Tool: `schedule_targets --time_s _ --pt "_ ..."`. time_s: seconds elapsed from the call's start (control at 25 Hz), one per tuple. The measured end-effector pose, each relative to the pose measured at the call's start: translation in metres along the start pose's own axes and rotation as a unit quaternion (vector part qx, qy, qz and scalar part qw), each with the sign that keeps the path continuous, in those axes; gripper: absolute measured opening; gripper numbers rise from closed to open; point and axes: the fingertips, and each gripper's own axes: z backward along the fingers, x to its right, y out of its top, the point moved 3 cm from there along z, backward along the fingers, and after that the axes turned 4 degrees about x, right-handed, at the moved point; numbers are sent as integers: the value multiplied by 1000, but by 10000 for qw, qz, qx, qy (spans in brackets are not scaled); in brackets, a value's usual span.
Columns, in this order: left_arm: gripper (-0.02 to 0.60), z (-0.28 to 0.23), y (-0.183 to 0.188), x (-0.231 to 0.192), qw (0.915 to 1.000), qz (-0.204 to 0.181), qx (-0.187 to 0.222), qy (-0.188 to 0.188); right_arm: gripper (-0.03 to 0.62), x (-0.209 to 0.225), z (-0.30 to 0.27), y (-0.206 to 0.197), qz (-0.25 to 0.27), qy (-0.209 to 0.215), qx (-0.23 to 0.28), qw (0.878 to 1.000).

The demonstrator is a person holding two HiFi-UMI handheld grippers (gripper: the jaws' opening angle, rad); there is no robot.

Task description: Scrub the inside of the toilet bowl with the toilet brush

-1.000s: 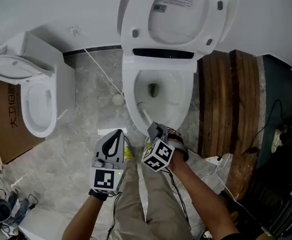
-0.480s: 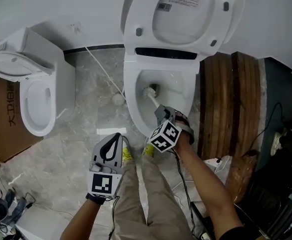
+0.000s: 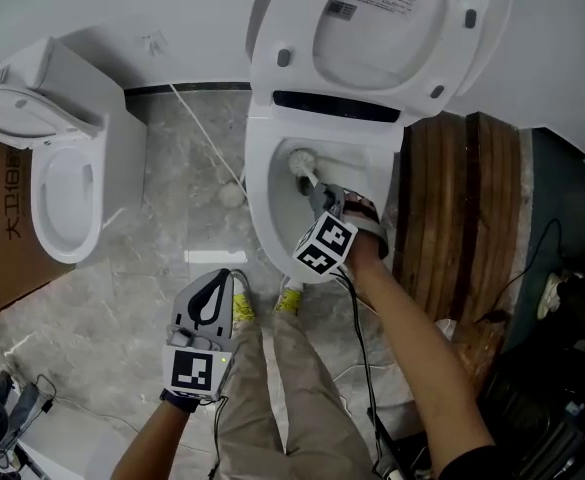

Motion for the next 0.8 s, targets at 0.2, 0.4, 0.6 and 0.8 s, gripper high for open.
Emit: schedule_targets --time_s 0.2,0.4,0.6,0.8 --pt "9 -7 3 11 10000 9 67 -68 144 10 -1 -15 58 -92 -96 9999" --pt "9 -15 5 17 9997 -157 104 -184 144 18 0 -33 -111 -181 -205 9996" --pt "11 -19 11 25 9996 -129 137 -229 144 20 8 -54 -183 -187 -312 9992" --pt "9 -28 13 34 9993 -188 101 -310 144 25 10 -74 -308 -184 -370 9987"
